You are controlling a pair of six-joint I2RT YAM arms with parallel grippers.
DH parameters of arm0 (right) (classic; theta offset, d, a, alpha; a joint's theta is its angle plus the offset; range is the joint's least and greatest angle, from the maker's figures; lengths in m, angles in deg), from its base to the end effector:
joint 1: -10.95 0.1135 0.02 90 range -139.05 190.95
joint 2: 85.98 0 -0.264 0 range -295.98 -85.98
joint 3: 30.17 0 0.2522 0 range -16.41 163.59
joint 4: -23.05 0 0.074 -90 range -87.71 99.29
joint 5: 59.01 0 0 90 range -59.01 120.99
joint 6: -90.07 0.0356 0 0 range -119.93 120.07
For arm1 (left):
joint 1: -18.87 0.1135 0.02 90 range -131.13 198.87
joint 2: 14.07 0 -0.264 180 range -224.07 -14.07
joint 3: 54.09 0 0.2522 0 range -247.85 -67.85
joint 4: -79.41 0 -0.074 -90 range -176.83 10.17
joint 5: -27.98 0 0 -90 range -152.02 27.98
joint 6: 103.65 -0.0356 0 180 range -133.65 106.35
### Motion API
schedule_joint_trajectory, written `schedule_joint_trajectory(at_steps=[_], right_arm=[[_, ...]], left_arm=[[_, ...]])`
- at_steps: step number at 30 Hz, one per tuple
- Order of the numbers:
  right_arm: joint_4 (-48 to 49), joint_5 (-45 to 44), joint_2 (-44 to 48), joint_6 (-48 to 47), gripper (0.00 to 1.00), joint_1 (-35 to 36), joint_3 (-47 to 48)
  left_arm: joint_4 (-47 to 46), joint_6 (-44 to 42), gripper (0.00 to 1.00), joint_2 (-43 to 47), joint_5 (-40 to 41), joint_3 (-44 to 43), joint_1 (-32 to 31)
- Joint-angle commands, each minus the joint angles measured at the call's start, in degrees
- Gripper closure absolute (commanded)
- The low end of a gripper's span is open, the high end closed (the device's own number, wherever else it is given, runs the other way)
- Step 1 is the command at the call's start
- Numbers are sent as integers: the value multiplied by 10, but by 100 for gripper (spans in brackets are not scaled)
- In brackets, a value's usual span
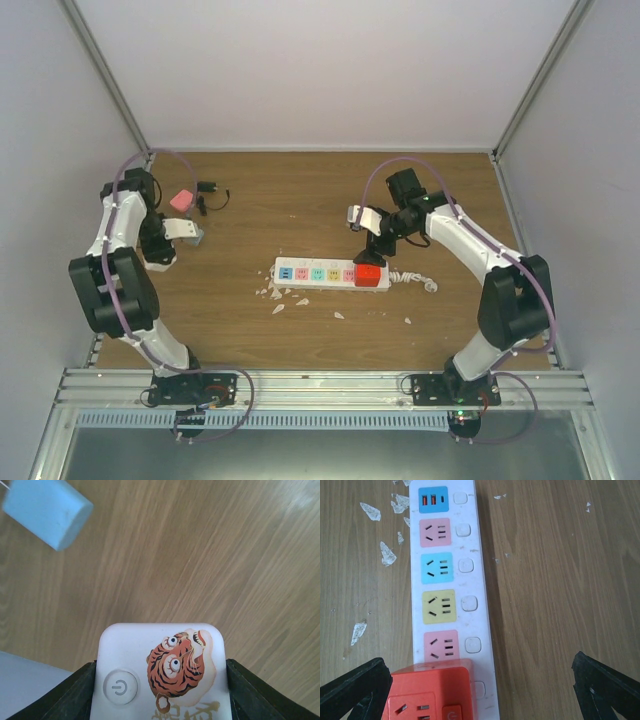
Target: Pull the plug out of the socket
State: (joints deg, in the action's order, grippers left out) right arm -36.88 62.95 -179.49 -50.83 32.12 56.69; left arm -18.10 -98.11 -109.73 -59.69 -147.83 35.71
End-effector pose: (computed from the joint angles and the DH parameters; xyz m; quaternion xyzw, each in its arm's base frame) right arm 0.2991 0.1361 0.2522 -0.5990 0.7284 0.2105 0.2577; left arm 0.2951 0.0908 0.2587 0.5548 0.8303 0.0506 0.0152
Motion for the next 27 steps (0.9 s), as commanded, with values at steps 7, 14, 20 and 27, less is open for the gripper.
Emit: schedule_joint_trajectory(at_steps=[7,14,20,27], right_arm=[[14,7,-16,17,0,-5,13],[21,10,-26,24,0,-7,14],[22,10,-34,21,0,-7,18],[24,12,-38,22,1,-9,17]], left_arm=[[-14,35,57,-87,124,-9,-1],[-21,57,55,-121,156,-8,-16],[-23,83,54,-141,162,-3,-39],[-32,92,51,-155,174,10,-59]])
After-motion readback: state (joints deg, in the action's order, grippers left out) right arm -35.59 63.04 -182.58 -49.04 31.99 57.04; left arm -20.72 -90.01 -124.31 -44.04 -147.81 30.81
